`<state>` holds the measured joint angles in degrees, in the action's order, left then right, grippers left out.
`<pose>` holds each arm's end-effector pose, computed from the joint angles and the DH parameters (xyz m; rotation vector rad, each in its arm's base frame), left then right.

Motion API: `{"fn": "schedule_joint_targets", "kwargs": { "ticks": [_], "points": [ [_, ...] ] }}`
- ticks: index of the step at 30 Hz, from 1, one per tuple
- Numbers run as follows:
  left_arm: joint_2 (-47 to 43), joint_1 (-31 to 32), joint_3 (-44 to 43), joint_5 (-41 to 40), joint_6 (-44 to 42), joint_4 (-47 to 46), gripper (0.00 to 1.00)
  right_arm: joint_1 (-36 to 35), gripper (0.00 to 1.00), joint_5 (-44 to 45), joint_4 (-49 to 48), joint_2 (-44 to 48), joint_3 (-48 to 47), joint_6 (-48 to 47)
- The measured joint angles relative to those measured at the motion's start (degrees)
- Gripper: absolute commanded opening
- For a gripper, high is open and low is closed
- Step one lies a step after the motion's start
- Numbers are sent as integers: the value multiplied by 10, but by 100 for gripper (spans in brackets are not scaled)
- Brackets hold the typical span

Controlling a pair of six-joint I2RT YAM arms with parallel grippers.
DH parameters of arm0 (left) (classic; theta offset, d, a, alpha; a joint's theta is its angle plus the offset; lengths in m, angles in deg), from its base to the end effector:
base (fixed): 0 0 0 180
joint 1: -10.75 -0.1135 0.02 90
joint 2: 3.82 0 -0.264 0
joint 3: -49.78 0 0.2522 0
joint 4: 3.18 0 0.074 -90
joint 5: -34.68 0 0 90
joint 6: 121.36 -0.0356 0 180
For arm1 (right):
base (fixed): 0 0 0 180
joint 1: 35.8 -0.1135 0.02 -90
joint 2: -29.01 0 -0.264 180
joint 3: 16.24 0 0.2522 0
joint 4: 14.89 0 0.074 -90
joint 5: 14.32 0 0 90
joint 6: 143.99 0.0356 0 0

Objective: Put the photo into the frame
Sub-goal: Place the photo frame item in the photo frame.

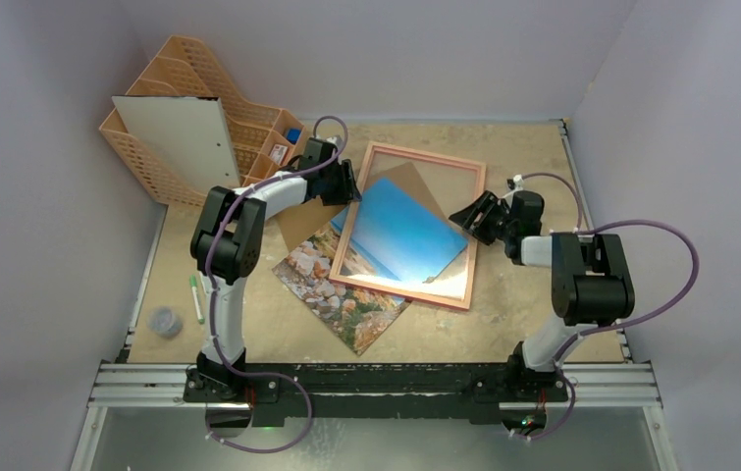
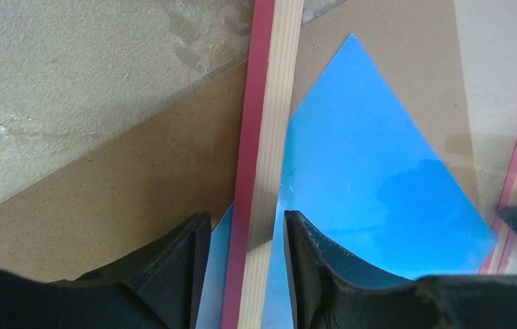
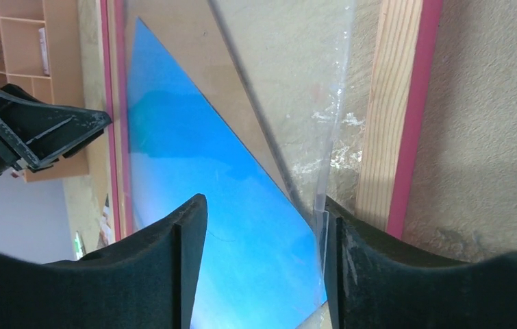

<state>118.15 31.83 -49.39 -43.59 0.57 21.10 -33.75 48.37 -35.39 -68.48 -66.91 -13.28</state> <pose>0.4326 -0.1745 0.1600 -0.1347 2.4766 -0.6626 0.3221 0.0048 0.1445 0.4642 2.0430 0.9008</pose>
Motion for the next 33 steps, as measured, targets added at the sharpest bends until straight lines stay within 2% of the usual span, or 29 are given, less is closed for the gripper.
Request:
{"fn": "schedule_joint_targets", "kwargs": {
  "ticks": [7,17,27,33],
  "points": [
    [0,0,0,0,0,0,46,-1,71,19,106,27,-35,-35],
    [0,0,0,1,0,0,47,-1,72,42,213,68,-51,-63],
    [0,0,-4,6,0,5,52,-1,72,104,274,124,-51,-73],
    [0,0,-6,9,0,8,54,-1,71,157,291,120,-57,-78]
  ]
}}
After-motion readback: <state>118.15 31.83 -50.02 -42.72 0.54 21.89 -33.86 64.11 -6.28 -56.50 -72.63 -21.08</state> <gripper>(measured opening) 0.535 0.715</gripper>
